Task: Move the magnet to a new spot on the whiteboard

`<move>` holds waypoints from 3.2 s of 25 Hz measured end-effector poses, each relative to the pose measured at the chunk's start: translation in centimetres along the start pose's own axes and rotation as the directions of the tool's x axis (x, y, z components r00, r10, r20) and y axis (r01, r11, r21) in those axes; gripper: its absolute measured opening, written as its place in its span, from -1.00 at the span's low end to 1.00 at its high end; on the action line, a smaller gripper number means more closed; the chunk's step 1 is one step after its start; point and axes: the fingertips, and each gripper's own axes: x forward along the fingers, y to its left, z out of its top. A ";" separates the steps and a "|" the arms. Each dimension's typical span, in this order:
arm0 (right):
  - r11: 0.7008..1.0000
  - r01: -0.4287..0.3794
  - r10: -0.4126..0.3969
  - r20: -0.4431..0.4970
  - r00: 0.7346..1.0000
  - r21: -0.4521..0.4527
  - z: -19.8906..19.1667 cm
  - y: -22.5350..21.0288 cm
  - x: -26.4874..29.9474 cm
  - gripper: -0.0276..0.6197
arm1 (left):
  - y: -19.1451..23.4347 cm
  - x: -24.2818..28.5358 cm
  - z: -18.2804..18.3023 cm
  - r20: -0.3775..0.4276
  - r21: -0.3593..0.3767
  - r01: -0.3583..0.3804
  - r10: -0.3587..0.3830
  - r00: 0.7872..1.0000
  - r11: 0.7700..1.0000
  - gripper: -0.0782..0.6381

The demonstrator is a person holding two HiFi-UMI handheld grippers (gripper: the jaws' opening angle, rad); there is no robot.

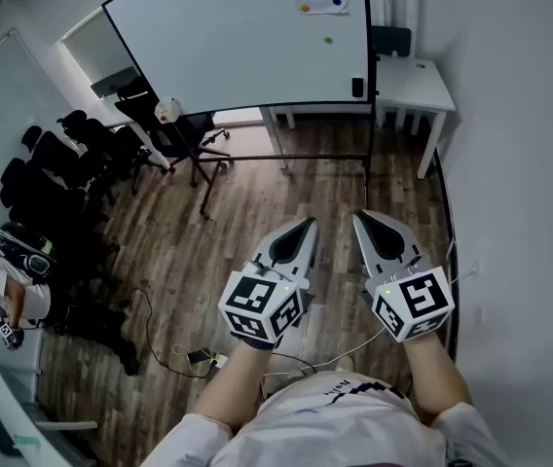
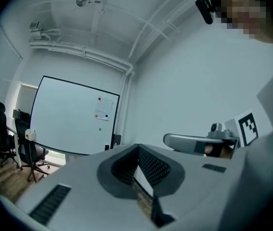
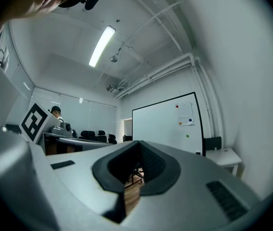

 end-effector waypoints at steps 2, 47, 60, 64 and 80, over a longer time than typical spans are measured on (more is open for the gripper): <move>1.000 0.017 -0.017 0.018 1.000 0.008 0.3 -1.3 -0.7 -0.88 | 0.2 0.4 0.1 -0.002 0.005 -0.019 0.019 1.000 1.000 -0.76; 0.981 0.167 -0.169 -0.007 0.986 -0.099 -2.5 -13.3 27.8 -0.88 | 21.8 23.5 4.5 0.048 -0.006 0.126 -0.125 0.991 0.992 -0.76; 0.982 0.123 -0.125 -0.008 0.992 -0.145 -3.1 -21.5 39.1 -0.88 | 29.1 34.8 5.3 0.015 -0.007 0.093 -0.093 0.996 0.996 -0.76; 0.986 0.088 -0.088 0.007 0.996 -0.141 -2.9 -25.6 43.9 -0.88 | 32.0 39.7 6.3 0.001 0.022 0.057 -0.057 0.998 0.998 -0.75; 0.886 -0.033 0.011 -0.049 0.999 -0.463 -0.4 -37.3 58.1 -0.87 | 39.9 54.7 10.9 0.027 0.046 -0.047 0.045 0.999 0.998 -0.76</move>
